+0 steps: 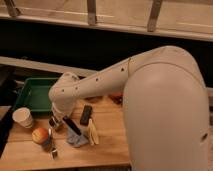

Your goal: Place brush in metal cup

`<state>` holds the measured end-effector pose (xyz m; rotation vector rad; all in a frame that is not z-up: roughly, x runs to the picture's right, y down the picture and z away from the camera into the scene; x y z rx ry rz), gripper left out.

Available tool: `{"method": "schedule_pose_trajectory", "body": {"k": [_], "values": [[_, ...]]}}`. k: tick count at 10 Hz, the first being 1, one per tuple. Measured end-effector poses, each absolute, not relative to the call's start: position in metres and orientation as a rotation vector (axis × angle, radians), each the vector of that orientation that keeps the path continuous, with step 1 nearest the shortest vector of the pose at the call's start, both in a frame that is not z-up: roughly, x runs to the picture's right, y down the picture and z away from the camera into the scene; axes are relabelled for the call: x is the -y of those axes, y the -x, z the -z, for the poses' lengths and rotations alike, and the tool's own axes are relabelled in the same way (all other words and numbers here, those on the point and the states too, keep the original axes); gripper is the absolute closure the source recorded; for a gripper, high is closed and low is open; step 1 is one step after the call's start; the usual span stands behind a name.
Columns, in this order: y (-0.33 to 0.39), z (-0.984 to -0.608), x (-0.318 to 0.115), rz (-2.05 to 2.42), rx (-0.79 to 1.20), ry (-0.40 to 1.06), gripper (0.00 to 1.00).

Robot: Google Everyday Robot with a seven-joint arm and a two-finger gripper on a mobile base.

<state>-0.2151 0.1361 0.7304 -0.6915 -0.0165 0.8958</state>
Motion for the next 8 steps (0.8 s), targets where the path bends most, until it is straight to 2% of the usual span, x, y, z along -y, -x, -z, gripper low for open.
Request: {"method": "schedule_pose_trajectory", "body": {"k": [8], "values": [[0.219,-0.739,-0.147,-0.826,0.067,0.748,0.96]]}}
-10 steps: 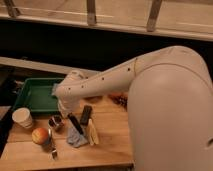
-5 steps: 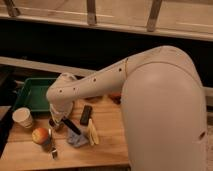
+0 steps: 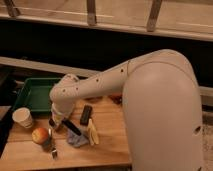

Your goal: Place brush in metal cup

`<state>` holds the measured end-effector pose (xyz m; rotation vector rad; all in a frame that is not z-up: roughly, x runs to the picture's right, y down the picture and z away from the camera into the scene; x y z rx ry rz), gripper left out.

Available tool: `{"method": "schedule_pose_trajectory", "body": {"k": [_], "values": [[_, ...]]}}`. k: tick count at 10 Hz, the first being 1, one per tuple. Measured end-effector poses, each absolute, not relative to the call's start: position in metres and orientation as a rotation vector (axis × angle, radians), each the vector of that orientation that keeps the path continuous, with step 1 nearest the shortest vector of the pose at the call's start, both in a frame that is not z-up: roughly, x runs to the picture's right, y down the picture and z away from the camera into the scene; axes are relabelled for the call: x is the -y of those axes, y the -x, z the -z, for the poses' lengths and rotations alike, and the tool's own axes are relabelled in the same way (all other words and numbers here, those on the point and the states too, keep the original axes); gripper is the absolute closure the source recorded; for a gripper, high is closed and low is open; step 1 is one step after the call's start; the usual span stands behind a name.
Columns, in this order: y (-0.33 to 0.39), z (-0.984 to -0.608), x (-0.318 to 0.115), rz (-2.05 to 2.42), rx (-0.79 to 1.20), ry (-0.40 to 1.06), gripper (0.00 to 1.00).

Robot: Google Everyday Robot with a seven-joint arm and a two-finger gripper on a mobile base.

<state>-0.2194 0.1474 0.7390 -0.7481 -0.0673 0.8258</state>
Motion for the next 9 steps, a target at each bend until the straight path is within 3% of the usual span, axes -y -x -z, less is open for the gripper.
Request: {"method": "schedule_pose_trajectory", "body": {"k": [9], "values": [[0.231,-0.738,-0.17,-0.593,0.151,0.815,0.96]]}}
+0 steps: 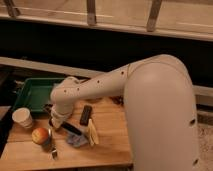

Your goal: Place brush in metal cup

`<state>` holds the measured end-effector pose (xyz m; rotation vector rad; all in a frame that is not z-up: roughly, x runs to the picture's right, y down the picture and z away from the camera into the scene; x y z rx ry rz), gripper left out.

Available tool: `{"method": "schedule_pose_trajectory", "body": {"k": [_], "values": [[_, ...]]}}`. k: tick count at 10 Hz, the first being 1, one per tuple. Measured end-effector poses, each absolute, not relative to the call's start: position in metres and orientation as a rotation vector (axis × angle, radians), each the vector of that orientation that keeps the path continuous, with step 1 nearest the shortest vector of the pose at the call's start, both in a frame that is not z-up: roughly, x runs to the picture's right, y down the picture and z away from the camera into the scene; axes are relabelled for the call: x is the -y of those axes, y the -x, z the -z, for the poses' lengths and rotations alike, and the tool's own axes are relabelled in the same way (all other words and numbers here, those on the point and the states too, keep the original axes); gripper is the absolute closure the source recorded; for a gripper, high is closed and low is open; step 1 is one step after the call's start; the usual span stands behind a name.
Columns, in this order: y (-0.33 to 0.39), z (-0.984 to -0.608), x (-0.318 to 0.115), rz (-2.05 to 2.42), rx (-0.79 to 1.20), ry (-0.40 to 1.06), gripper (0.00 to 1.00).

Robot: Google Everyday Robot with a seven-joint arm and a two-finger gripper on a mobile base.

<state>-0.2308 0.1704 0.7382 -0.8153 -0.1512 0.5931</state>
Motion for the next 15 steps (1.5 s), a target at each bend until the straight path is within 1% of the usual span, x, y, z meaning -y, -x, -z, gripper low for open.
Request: {"method": "schedule_pose_trajectory", "body": {"k": [3,8,9,11,12,15], "values": [[0.229,-0.737,-0.19,-0.5,0.134,0.873,0.96],[0.215,-0.739,-0.216,-0.484,0.117,0.934,0.96],[0.213,-0.741,-0.218,-0.492,0.114,0.942,0.92],[0.209,-0.745,-0.218,-0.523,0.104,0.944,0.74],[0.207,-0.747,-0.215,-0.54,0.095,0.938,0.61],[0.203,-0.746,-0.203,-0.567,0.074,0.907,0.33]]}}
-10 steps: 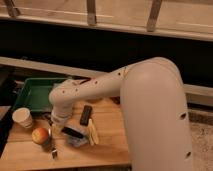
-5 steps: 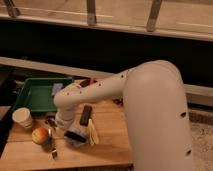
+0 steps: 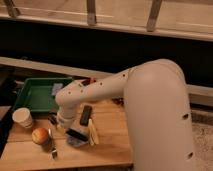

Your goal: Place brush in metal cup

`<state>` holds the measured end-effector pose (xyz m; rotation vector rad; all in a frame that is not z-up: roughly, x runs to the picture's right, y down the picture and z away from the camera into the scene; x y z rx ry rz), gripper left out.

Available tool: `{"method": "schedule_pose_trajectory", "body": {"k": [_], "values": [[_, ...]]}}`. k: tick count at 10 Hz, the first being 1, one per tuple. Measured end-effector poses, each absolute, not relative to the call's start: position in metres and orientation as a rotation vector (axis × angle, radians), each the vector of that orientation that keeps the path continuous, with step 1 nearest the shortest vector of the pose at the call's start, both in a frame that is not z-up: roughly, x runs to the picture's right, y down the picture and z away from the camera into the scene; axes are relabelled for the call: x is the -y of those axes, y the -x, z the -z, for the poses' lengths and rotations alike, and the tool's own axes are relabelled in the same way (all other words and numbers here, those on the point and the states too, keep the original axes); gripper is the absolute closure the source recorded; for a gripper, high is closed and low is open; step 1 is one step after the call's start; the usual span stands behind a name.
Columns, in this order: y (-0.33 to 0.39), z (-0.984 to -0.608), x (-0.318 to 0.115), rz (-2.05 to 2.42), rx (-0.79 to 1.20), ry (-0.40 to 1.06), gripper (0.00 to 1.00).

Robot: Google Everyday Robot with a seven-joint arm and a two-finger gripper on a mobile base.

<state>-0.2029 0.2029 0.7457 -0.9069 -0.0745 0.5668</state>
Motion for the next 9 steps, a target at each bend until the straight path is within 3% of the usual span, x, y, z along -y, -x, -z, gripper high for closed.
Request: {"method": "schedule_pose_trajectory", "body": {"k": [1,9], "values": [[0.204,-0.745,-0.2,-0.566,0.07,0.899,0.29],[0.21,-0.738,-0.188,-0.554,0.052,0.857,0.29]]}}
